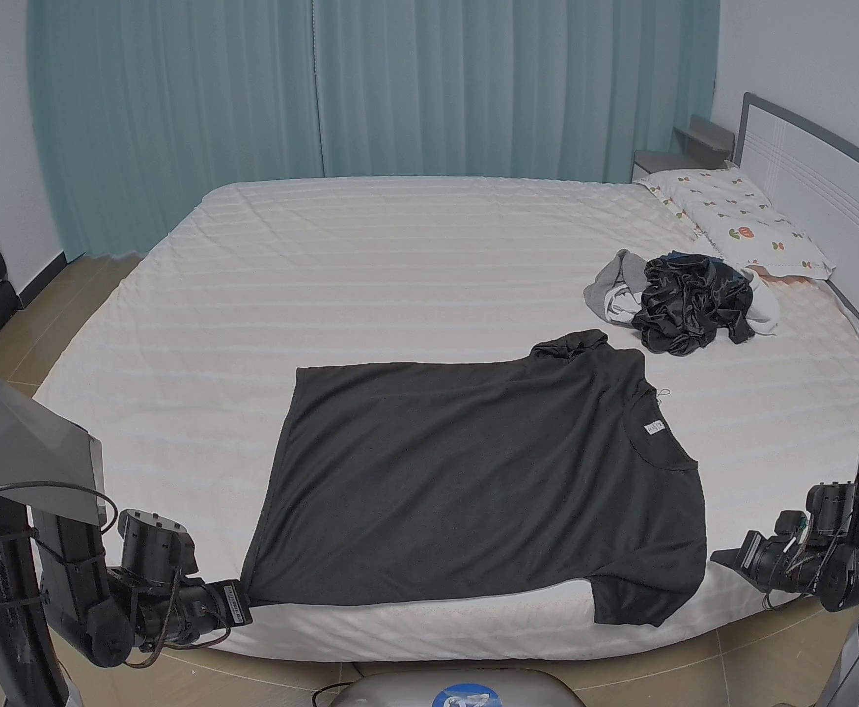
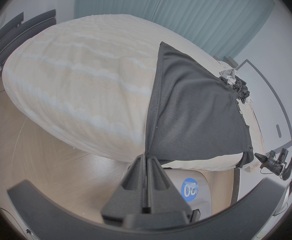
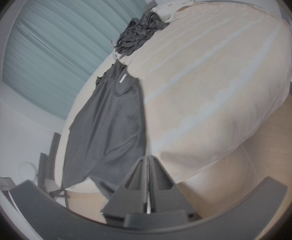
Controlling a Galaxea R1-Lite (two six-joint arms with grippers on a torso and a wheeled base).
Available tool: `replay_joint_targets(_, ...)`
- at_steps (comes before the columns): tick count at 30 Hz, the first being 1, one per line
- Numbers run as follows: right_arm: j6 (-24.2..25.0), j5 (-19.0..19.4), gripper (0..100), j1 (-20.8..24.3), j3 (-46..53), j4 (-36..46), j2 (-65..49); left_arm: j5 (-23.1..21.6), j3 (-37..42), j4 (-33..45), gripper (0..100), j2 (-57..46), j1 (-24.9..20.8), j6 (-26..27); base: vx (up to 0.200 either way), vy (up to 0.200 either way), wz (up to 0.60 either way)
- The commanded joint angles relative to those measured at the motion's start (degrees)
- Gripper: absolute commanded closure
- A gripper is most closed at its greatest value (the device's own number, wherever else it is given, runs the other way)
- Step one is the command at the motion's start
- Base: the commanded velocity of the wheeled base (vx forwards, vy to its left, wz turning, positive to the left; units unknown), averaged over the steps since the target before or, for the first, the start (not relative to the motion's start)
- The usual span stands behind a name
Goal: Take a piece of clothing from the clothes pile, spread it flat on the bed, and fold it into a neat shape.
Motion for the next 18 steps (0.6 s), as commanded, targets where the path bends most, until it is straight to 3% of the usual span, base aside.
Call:
replay_joint_targets(1,0.12,0.74,0,1.25,0.54,-0.03,0.02,-0.08,-0.04,-0.13,100,0.18,0.18,-0.08,0.0,0.0,0.0)
replay_joint_targets(8,0.91,0.92,0,3.71,-2.28,-0.03,2.22,-0.61,-0.74,-0.13,100,0.27,1.5,-0.17,0.0,0.0,0.0)
replay_joint_targets(14,6.54,-0.23,0,8.46,-5.79,0.5,2.22,-0.61,-0.83,-0.13,100,0.53,1.5,-0.17,0.0,0.0,0.0)
replay_joint_targets(15,6.62,-0.49,100,8.72,-5.88,0.41,2.3,-0.61,-0.83,-0.13,100,0.62,1.5,-0.17,0.0,0.0,0.0)
replay_joint_targets(18,6.36,-4.01,100,9.34,-7.64,1.11,3.53,-0.61,-0.83,-0.22,100,1.23,1.5,-0.17,0.0,0.0,0.0)
